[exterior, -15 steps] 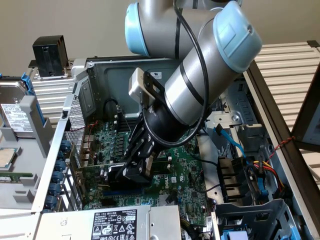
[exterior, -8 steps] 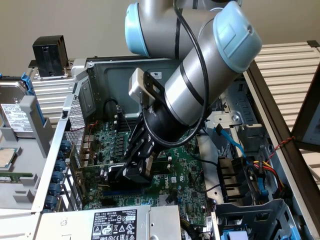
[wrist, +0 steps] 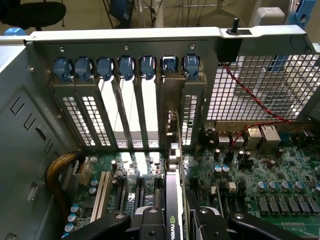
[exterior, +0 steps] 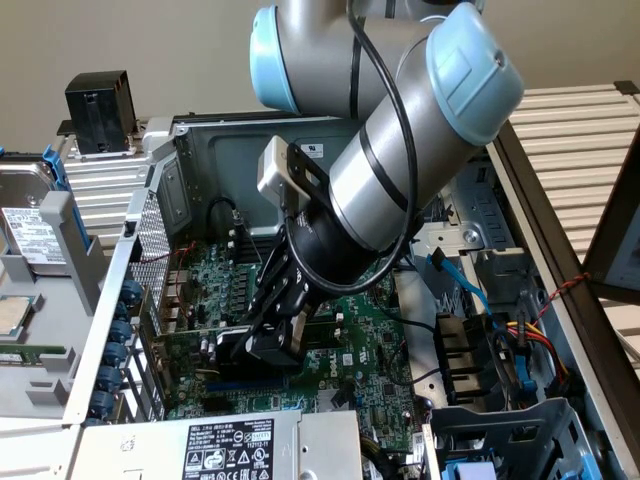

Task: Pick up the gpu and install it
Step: 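Insert the gpu into the slot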

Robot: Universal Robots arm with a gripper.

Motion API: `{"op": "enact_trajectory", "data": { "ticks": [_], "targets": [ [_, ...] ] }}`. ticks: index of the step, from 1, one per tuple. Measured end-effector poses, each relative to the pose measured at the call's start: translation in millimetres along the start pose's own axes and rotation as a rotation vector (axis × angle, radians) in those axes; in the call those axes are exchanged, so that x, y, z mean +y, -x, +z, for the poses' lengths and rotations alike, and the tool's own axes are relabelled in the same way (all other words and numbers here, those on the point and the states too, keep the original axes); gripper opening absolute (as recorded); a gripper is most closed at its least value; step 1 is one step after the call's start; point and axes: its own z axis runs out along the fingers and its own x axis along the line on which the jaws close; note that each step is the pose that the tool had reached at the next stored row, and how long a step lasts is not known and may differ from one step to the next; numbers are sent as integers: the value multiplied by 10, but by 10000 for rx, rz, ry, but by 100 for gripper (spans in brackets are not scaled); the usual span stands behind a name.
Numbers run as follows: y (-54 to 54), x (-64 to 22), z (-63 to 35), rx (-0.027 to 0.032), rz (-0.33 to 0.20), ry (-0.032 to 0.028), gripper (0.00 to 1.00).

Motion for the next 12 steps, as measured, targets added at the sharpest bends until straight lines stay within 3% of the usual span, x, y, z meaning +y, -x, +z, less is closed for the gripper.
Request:
{"op": "enact_trajectory", "data": {
  "ticks": [12],
  "targets": [
    [1, 5, 5, -1, 0, 0, 27]
  ]
}}
